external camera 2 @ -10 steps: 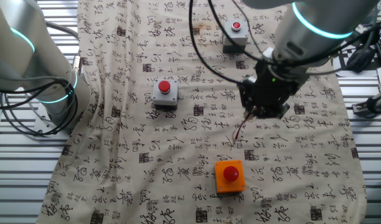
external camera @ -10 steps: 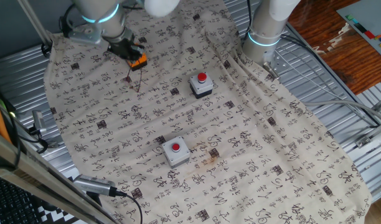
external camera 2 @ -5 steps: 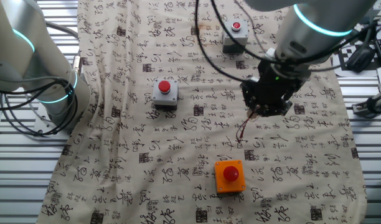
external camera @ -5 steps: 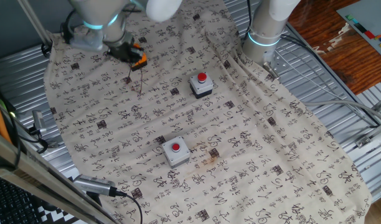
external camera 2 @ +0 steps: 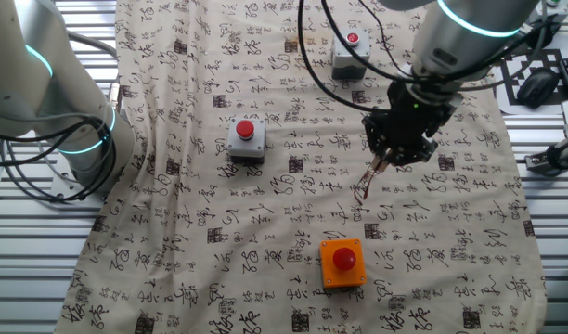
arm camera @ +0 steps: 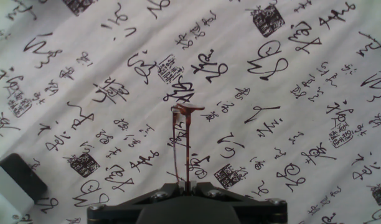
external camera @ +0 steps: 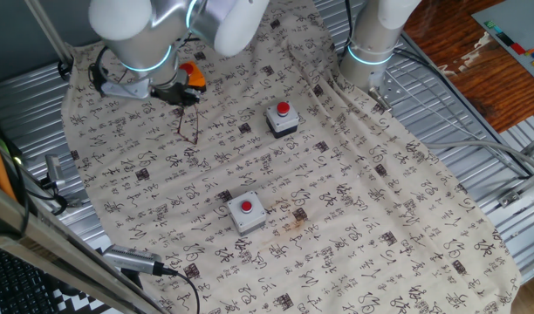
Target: Unfold the leg of the glasses (with one hand)
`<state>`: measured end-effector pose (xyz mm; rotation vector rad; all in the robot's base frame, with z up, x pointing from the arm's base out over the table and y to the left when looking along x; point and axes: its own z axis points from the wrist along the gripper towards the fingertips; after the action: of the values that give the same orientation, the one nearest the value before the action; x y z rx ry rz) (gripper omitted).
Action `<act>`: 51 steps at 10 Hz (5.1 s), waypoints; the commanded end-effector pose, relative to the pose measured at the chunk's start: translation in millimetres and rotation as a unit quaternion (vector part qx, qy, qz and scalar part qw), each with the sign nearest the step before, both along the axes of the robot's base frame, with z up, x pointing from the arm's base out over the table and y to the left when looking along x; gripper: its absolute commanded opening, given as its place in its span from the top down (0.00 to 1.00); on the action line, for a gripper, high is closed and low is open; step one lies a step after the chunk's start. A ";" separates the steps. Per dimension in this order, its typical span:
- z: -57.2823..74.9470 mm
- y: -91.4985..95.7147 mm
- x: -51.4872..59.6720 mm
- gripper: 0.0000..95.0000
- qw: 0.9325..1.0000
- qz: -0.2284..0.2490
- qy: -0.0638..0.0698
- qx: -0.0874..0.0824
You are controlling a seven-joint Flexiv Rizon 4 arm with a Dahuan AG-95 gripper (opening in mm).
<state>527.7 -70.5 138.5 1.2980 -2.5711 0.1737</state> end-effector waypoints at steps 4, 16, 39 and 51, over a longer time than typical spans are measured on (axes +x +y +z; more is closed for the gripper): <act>0.2 5.0 5.5 1.00 1.000 -0.007 -0.002 0.003; 7.8 1.1 2.6 1.00 1.000 -0.011 -0.003 0.009; 2.5 86.6 62.2 0.80 0.996 -0.045 -0.002 0.076; -3.9 100.2 50.9 1.00 0.989 -0.128 -0.012 0.069</act>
<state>577.5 29.5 134.9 1.0007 -2.7843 -0.0367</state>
